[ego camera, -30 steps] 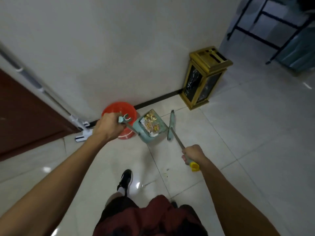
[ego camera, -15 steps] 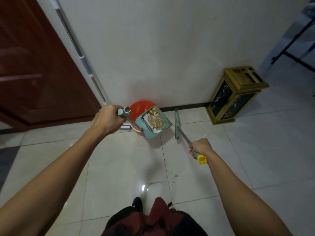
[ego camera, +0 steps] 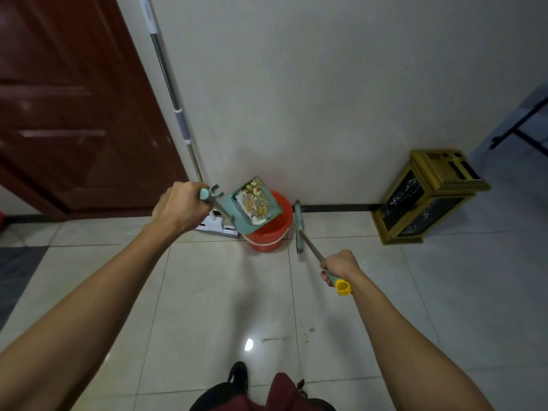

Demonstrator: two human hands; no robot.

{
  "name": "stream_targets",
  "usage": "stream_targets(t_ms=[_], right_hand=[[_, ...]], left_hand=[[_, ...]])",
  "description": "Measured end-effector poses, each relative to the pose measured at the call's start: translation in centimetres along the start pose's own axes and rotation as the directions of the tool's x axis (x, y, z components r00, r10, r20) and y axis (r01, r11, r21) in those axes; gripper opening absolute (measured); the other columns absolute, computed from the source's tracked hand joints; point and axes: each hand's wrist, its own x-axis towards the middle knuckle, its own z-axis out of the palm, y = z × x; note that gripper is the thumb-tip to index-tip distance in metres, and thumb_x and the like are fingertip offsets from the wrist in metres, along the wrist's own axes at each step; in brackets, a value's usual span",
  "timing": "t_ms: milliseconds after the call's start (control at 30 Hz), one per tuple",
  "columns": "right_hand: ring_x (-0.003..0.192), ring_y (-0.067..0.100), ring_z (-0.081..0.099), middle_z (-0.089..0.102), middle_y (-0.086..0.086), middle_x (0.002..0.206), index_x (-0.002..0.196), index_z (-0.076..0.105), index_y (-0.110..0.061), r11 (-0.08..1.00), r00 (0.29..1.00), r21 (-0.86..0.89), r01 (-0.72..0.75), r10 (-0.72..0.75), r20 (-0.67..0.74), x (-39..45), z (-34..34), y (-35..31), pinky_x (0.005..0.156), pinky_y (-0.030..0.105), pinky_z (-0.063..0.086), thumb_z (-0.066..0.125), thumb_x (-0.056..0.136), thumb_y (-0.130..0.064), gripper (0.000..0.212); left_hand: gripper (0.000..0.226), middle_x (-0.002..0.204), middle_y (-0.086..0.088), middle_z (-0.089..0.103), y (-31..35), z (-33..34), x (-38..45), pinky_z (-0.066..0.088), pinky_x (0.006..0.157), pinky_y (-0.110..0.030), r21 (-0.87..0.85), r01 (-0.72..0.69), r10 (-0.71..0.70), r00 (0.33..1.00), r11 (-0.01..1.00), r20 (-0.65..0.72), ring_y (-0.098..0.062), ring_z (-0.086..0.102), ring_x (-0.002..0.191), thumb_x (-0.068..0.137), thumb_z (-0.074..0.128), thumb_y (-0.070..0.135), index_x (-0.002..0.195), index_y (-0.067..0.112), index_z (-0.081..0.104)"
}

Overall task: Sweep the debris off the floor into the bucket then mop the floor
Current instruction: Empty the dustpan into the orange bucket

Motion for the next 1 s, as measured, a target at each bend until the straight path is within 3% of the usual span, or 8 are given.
stream_targets(t_ms=[400, 567, 700, 900, 1000], right_hand=[[0.043, 0.027, 0.063, 0.066, 0.027, 0.09, 0.095, 0.061, 0.01, 1.0, 1.0, 0.005, -0.017, 0.017, -0.001, 1.5, 2.3, -3.0, 0.046, 0.03, 0.05, 0.064, 0.08, 0.001, 0.018], [0.042, 0.026, 0.064, 0.068, 0.024, 0.083, 0.093, 0.062, 0.01, 0.999, 0.999, -0.015, -0.036, 0.036, -0.014, 1.9, 2.9, -3.3, 0.047, 0.03, 0.052, 0.063, 0.079, 0.0, 0.017], [0.041, 0.026, 0.063, 0.067, 0.023, 0.077, 0.087, 0.063, 0.01, 0.999, 0.999, -0.005, -0.05, 0.05, -0.017, 2.2, 3.3, -2.9, 0.046, 0.03, 0.051, 0.064, 0.08, 0.0, 0.013], [0.044, 0.027, 0.064, 0.067, 0.02, 0.055, 0.088, 0.065, 0.01, 0.997, 0.997, -0.007, -0.081, 0.081, 0.012, 2.8, 3.8, -1.9, 0.056, 0.036, 0.056, 0.068, 0.076, -0.005, 0.019], [0.044, 0.028, 0.064, 0.067, 0.021, 0.056, 0.09, 0.066, 0.01, 0.996, 0.996, 0.012, -0.089, 0.089, 0.005, 2.7, 4.0, -1.7, 0.054, 0.035, 0.055, 0.068, 0.076, -0.003, 0.019]], left_hand=[[0.022, 0.101, -0.012, 0.073, -0.1, 2.4, 3.6, 0.054, 0.071, -0.04, 0.19, -0.118, 0.111, 0.993, 0.975, 0.046, -0.042, 0.068, 0.093, 0.087, 0.062, 0.031, 0.106, 0.031, 0.072], [0.026, 0.102, -0.012, 0.073, 1.4, 3.9, 4.8, 0.057, 0.072, -0.042, 0.317, -0.274, 0.24, 0.96, 0.908, 0.141, -0.04, 0.07, 0.091, 0.088, 0.058, 0.025, 0.111, 0.028, 0.07], [0.024, 0.104, -0.012, 0.072, 2.4, 5.1, 5.9, 0.049, 0.065, -0.039, 0.417, -0.416, 0.349, 0.908, 0.808, 0.23, -0.039, 0.07, 0.089, 0.093, 0.054, 0.022, 0.112, 0.023, 0.068], [0.025, 0.097, -0.011, 0.072, 3.4, 6.7, 6.5, 0.058, 0.07, -0.045, 0.442, -0.511, 0.388, 0.856, 0.737, 0.342, -0.036, 0.07, 0.087, 0.092, 0.057, 0.019, 0.115, 0.022, 0.067], [0.024, 0.098, -0.009, 0.072, 4.2, 7.3, 6.4, 0.052, 0.063, -0.037, 0.482, -0.568, 0.417, 0.821, 0.667, 0.391, -0.034, 0.071, 0.088, 0.093, 0.057, 0.02, 0.115, 0.02, 0.068]])
